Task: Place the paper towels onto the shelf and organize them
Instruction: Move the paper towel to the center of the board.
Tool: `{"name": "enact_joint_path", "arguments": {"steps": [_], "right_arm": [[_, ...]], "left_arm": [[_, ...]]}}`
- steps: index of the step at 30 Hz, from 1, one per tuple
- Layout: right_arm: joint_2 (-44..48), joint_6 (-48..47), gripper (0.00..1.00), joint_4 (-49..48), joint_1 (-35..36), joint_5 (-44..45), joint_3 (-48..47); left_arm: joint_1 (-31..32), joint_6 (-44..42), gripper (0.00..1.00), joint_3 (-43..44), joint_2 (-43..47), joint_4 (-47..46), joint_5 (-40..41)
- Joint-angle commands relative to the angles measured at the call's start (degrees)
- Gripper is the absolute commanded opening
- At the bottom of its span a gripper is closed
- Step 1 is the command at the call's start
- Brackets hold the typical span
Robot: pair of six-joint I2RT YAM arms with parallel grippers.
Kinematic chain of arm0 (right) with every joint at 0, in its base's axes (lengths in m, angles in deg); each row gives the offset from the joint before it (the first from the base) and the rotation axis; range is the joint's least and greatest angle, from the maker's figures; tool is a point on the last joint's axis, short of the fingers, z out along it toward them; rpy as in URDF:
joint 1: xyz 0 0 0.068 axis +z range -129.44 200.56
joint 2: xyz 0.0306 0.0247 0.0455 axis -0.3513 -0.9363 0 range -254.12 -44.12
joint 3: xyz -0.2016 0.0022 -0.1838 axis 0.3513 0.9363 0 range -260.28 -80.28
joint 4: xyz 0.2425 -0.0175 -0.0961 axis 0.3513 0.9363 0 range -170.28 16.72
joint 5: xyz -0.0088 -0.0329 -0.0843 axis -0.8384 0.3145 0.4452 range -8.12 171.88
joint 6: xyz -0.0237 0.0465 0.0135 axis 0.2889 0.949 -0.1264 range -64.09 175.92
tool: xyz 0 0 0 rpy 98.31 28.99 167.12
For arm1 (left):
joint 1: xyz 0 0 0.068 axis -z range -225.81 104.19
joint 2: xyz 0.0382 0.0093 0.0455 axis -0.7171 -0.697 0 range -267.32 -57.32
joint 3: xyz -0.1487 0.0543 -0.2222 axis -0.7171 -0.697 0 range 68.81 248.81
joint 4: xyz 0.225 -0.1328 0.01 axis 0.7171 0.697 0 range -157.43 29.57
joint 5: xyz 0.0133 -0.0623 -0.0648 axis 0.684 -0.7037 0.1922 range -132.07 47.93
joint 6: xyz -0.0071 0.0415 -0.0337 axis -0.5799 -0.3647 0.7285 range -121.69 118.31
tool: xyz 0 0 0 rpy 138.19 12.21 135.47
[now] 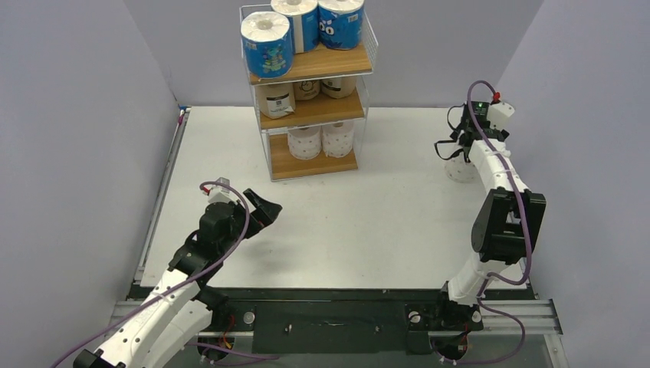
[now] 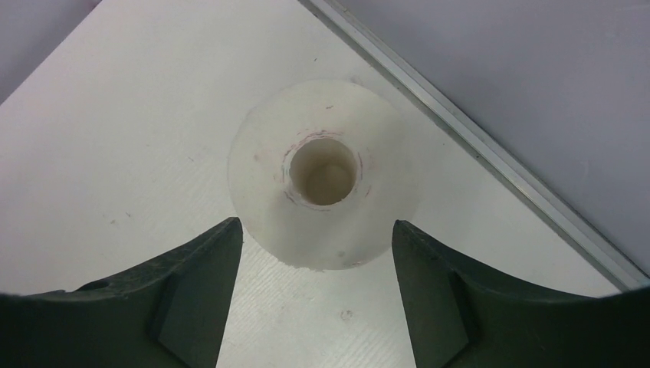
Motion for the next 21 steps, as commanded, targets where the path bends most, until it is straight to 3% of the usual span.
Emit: {"name": "enact_joint_path", "arguments": {"steps": [1, 21], "right_arm": [[-0.90, -2.62, 0.68, -0.44, 0.02, -2.08, -2.85], [-9.46, -7.41, 0.69, -2.67, 0.63, -3.52, -8.10]], "left_arm": [[-0.31, -0.59, 0.96, -0.06, -0.44, -3.67, -1.43], [-0.31, -1.60, 0.96, 0.10, -1.77, -4.81, -1.14]]}}
